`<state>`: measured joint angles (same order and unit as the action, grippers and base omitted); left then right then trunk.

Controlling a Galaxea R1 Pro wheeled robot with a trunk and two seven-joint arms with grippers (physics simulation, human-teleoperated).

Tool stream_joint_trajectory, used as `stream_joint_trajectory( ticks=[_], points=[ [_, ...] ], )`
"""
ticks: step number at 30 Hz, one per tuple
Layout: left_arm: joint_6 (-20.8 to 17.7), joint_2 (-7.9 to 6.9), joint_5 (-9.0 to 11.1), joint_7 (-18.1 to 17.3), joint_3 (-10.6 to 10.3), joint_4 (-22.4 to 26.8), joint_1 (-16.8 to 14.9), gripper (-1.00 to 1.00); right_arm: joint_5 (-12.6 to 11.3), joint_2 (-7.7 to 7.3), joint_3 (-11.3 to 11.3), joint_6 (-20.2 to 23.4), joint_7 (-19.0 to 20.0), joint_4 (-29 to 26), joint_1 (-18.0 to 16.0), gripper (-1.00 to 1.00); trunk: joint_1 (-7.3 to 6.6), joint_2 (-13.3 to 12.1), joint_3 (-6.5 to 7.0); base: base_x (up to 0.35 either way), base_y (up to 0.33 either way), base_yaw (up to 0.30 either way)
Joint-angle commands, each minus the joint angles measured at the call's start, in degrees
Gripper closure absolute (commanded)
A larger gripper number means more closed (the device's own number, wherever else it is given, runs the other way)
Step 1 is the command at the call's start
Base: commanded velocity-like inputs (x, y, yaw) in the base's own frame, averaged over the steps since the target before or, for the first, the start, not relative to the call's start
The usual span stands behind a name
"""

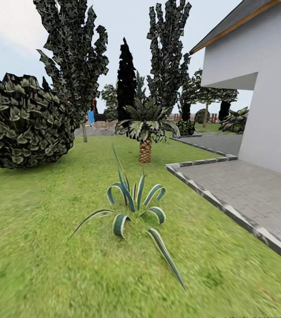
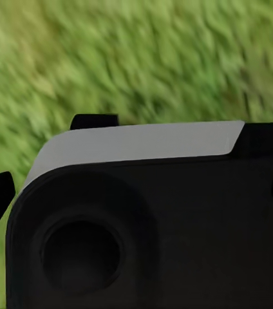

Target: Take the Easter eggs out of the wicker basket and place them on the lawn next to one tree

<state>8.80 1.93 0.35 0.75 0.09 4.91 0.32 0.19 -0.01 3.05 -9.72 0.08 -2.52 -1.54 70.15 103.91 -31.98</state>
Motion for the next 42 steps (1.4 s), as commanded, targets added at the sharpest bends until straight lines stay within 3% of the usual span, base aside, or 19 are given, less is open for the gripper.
stream_joint_trajectory(
  ticks=[1, 18, 31, 37, 42],
  points=[
    [0.1, 0.01, 0.1, 0.1, 0.0, 0.1, 0.0, -1.0, 0.0, 0.01, 0.3, -0.2, 0.0, 0.1, 0.0, -1.0, 0.0, 0.0, 0.02, 0.001, 0.0, -0.178],
    [0.2, -0.01, 0.1, 0.0, -0.1, 0.2, 0.0, -1.0, 0.0, 0.06, 0.3, -0.2, 0.0, 0.0, 0.0, -1.0, 0.0, 0.0, 1.14, 0.004, 0.007, -0.178],
    [0.2, -0.35, -0.1, 0.0, -0.1, 0.3, 0.0, -1.0, 0.0, -0.02, 0.3, -0.2, 0.0, -0.1, 0.0, -1.0, 0.0, 0.0, 2.0, 0.167, 0.224, -0.178],
    [0.1, -2.67, -0.2, 0.0, -0.1, 3.6, 0.0, -1.0, 0.0, -0.44, 0.3, -0.2, -0.1, -0.1, 0.0, -1.0, 0.0, 0.0, 2.39, 0.199, 0.247, -0.178],
    [0.1, -3.24, -0.3, 0.0, -0.1, 4.3, 0.0, -1.0, 0.0, -0.56, 0.3, -0.2, -0.1, -0.1, 0.0, -1.0, 0.0, 0.0, 2.72, 0.248, 0.219, -0.178]
  ],
)
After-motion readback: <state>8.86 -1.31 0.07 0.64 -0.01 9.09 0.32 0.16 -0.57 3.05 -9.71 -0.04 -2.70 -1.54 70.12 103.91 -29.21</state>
